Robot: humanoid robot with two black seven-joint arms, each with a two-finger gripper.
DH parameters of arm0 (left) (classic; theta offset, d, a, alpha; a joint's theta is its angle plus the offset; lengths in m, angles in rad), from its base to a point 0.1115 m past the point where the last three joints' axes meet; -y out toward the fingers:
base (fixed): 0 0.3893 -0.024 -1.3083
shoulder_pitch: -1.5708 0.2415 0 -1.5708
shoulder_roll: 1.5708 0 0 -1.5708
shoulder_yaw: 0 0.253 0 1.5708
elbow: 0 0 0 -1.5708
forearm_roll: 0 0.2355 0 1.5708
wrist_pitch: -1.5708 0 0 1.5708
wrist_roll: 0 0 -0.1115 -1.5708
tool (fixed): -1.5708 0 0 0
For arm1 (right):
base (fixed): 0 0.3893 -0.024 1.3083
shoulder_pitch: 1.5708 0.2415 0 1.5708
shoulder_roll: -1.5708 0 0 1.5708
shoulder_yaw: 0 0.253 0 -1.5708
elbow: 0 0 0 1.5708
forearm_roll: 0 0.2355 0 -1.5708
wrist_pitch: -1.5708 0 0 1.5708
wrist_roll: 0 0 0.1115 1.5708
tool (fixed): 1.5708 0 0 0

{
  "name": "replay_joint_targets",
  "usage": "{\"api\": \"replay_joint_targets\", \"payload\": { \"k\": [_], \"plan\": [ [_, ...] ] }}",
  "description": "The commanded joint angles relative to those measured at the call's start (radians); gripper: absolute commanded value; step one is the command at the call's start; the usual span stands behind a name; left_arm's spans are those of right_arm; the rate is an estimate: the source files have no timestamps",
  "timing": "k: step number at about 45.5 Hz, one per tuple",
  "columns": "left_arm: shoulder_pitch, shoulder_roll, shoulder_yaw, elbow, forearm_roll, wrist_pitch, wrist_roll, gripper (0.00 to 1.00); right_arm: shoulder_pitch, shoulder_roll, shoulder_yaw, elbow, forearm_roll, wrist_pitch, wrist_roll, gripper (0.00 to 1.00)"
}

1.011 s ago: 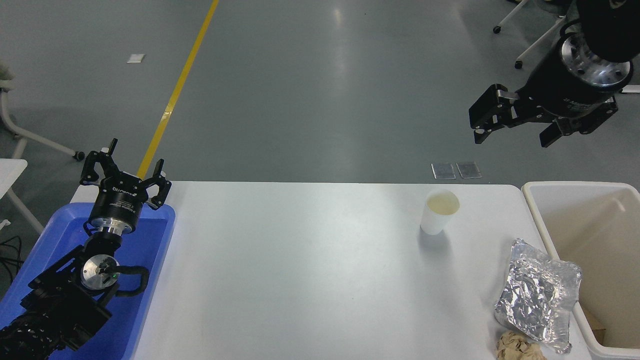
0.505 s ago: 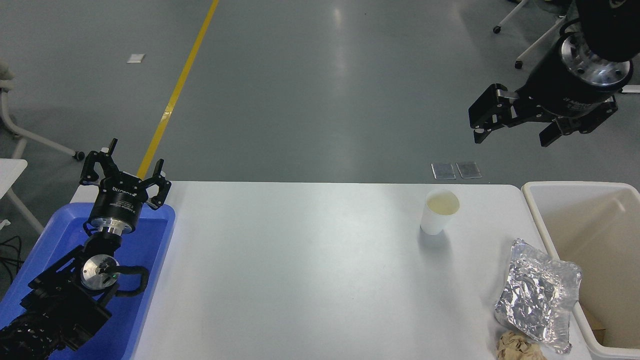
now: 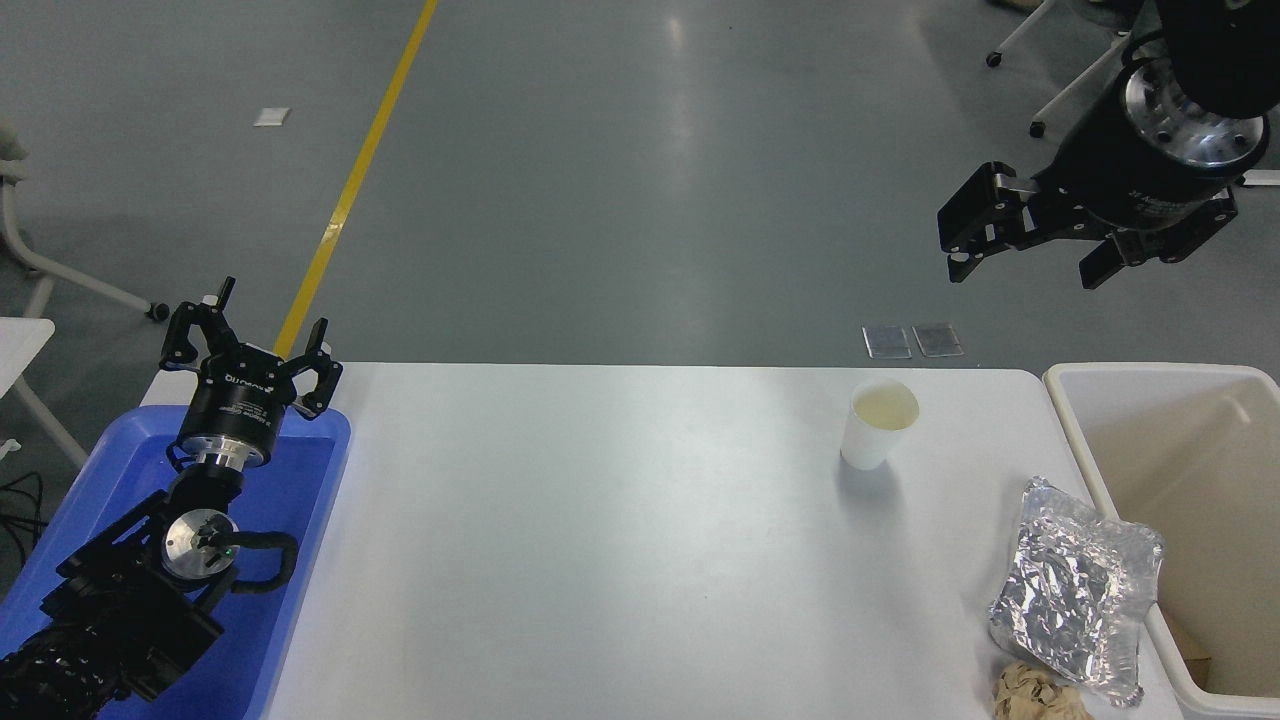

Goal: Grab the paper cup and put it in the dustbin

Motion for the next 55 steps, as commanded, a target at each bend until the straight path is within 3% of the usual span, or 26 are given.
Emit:
{"api": "replay_joint_targets", "payload": {
  "k": [1,25,38,55],
  "plan": [
    [0.000,0.001,0.000,0.000,0.000,0.000,-0.001,0.98,-0.001,0.001,-0.008,-0.002,0.052,0.000,0.000,1.00],
    [0.000,0.000,0.000,0.000,0.000,-0.001,0.000,0.98,-0.171,0.008,0.031,-0.054,0.057,-0.002,0.000,1.00],
    [0.000,0.000,0.001,0.000,0.000,-0.001,-0.001,0.98,-0.398,0.015,0.033,-0.118,0.041,-0.439,-0.002,1.00],
    [0.000,0.000,0.001,0.000,0.000,-0.001,-0.001,0.98,-0.740,0.073,0.099,-0.465,0.017,-0.532,-0.003,1.00]
  ]
}}
